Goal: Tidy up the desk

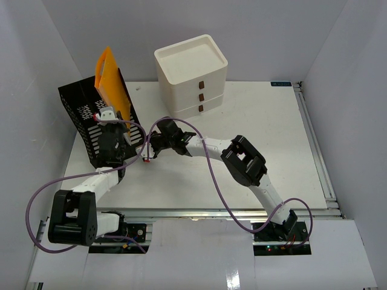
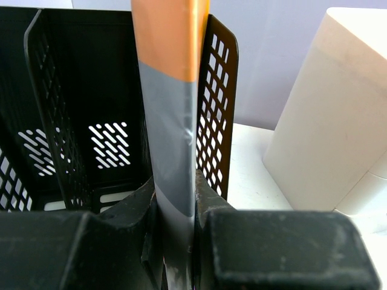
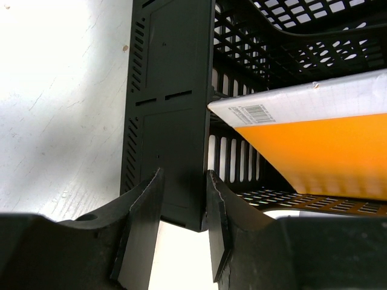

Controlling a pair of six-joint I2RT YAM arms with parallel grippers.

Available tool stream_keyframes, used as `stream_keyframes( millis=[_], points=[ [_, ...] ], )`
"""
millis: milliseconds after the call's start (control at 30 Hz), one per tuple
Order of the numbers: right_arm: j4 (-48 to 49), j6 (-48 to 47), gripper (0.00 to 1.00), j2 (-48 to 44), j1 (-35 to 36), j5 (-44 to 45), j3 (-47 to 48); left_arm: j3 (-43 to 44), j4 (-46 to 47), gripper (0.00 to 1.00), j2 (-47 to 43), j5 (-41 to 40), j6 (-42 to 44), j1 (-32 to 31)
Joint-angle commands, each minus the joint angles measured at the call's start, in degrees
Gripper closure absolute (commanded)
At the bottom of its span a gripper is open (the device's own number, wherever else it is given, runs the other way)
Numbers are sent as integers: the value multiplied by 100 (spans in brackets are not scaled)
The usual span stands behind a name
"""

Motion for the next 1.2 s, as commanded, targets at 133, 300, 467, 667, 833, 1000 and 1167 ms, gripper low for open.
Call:
stream_keyframes(
  millis=[133,300,467,667,833,1000,1167],
  points=[
    [-701,375,61,-181,121,-380,-25,-114,-458,100,-25,254,-299,17],
    [-693,411,62,-199,123,-388,-53,-106,-346,100,175,-33,100,18],
    [-701,441,62,-240,131,-401,-124,184,-369,100,458,-298,455,26],
    [-692,496,63,-280,134,-419,-215,254,-424,100,726,-463,416,26],
    [-664,552,63,-281,132,-431,-245,75,-460,100,702,-419,61,17],
    [-618,661,54,-322,135,-431,-245,128,-924,98,544,-235,-173,26],
    [-578,863,37,-396,140,-378,-236,89,-1490,42,194,19,-571,17]
  ],
)
